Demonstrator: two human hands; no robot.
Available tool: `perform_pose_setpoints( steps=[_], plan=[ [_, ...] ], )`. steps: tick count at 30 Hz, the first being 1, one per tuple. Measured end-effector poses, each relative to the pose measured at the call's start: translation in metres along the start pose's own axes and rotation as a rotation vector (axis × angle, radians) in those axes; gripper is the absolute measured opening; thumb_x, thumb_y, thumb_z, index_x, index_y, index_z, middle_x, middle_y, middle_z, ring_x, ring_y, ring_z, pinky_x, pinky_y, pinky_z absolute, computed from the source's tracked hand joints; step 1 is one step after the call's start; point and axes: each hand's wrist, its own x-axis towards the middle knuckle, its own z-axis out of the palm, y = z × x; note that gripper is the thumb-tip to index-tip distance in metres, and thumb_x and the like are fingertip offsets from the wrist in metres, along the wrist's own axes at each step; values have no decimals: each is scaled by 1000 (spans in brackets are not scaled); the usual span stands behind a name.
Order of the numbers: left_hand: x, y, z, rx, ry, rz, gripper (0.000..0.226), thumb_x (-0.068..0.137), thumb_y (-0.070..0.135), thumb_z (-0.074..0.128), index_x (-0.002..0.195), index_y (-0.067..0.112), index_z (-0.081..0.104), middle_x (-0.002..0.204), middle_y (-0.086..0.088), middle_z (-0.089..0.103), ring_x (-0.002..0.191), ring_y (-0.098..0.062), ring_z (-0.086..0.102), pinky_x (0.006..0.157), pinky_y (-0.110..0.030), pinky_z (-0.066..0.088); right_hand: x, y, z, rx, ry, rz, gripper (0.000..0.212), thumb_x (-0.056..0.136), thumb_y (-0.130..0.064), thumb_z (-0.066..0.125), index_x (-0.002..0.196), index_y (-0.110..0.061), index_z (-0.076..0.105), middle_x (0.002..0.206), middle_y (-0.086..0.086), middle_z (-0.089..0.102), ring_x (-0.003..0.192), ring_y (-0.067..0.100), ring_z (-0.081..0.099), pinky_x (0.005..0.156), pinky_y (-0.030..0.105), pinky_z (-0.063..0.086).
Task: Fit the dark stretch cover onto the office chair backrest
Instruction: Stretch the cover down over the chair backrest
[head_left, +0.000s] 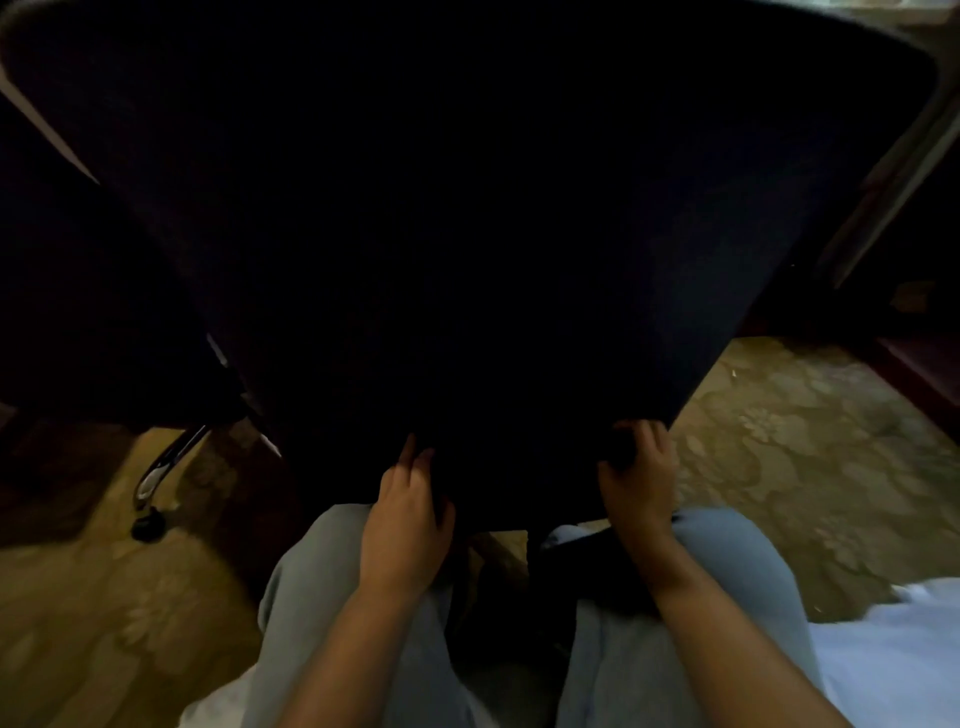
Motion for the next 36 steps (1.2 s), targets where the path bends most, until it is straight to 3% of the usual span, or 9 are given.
perform_pose_setpoints(
  steps=[3,6,15,19,23,27,29,33,36],
  plan=[
    [-1,-7,-5,-10,32,-4,62,86,18,66,142,9,40,151,-8,33,135,-26,36,100,-30,40,8,9,-8,68,99,178,35,73,7,63,104,-7,58,109,10,55,96,24,54,75,31,42],
    [-2,-9,-8,-10,57,-11,61,86,19,66,141,9,41,151,-8,34,135,-26,36,98,-29,41,6,-6,0,73,88,235,35,77,6,61,108,-8,58,113,6,52,97,17,51,79,27,39],
    [-6,-2,-12,19,21,7,62,88,20,64,143,12,37,155,-5,27,138,-23,32,102,-26,39,-23,-40,51,4,-195,-167,39,58,10,70,91,-10,71,101,8,64,89,28,63,76,17,41],
    [-5,-5,-13,12,36,16,61,89,22,63,143,12,37,155,-4,27,138,-23,31,101,-30,42,-14,-26,29,18,-121,-32,39,67,13,64,99,-8,70,113,11,60,97,27,59,78,21,38],
    [-3,-10,-12,24,50,9,62,87,22,65,142,10,40,153,-6,30,136,-26,35,100,-31,42,3,1,-3,53,54,120,33,73,14,61,101,-3,64,109,15,57,94,26,57,73,26,39],
    [-1,-12,-11,18,44,-1,61,86,21,66,140,8,42,152,-9,33,134,-28,37,100,-34,42,13,6,-9,71,121,252,34,76,8,59,107,-7,61,112,10,56,101,27,56,85,34,46],
    [-1,-11,-11,12,49,-2,61,86,20,66,140,8,41,152,-9,33,134,-28,37,100,-34,42,8,-8,1,62,103,262,33,76,7,60,106,-6,62,112,9,55,98,21,53,82,28,40],
    [-3,-6,-12,10,26,-10,61,88,22,64,142,10,39,154,-6,29,136,-24,33,99,-30,42,-11,-39,33,123,55,213,27,71,11,61,93,-5,67,108,10,58,92,23,57,75,15,33],
    [-5,-5,-14,25,18,-1,61,87,21,65,141,9,41,153,-8,31,136,-26,35,98,-30,43,-25,-47,55,73,-129,-5,32,63,13,65,87,-8,70,101,10,63,87,26,63,72,13,38]
  ],
)
